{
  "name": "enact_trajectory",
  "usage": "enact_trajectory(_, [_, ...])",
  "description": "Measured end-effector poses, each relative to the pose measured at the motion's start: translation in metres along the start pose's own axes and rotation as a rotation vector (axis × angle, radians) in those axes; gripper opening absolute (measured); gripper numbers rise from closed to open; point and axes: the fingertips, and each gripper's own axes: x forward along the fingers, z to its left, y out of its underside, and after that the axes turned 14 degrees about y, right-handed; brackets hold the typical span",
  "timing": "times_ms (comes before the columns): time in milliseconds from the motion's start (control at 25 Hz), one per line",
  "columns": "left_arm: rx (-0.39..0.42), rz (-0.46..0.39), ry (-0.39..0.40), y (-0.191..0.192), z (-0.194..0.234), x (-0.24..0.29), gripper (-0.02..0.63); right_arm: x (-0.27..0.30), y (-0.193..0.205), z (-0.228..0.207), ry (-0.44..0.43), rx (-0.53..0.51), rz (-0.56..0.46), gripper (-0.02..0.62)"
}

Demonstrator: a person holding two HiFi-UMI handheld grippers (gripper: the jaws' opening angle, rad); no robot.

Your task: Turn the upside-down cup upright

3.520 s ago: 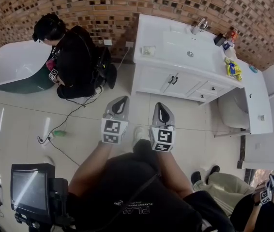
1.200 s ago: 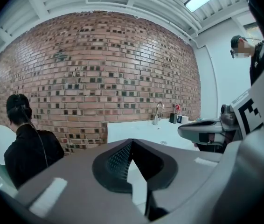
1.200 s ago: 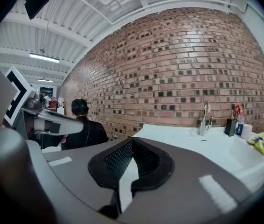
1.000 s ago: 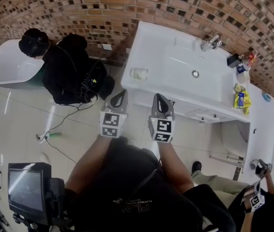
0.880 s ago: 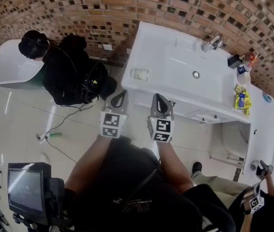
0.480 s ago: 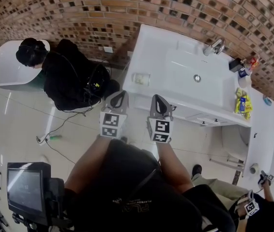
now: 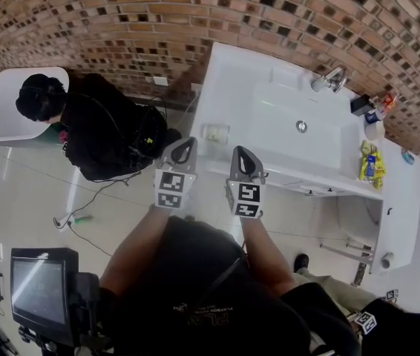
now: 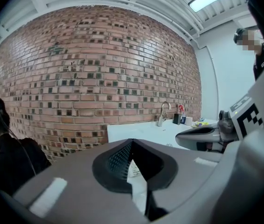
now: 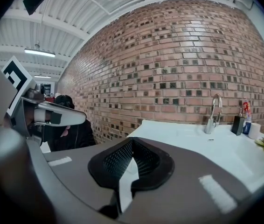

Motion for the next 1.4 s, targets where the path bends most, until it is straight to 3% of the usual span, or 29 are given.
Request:
enact_trajectory(560, [-0.025, 0.012, 0.053, 0.001, 0.041, 0.045, -0.005, 0.051, 0.020, 0.002, 0.021, -0.049, 0.116, 0.014])
enact_trajectory(1040, [-0.019, 0.018, 0.099, 0.003, 0.067, 0.068, -0.005, 0.074, 0.039, 0.004, 0.061, -0.018, 0.197, 0.014])
enact_trajectory(1400, [-0.028, 0.028, 0.103, 0.005, 0.072, 0.081, -0.005, 0.084, 0.057, 0.007, 0.032, 0.023, 0.272, 0.037])
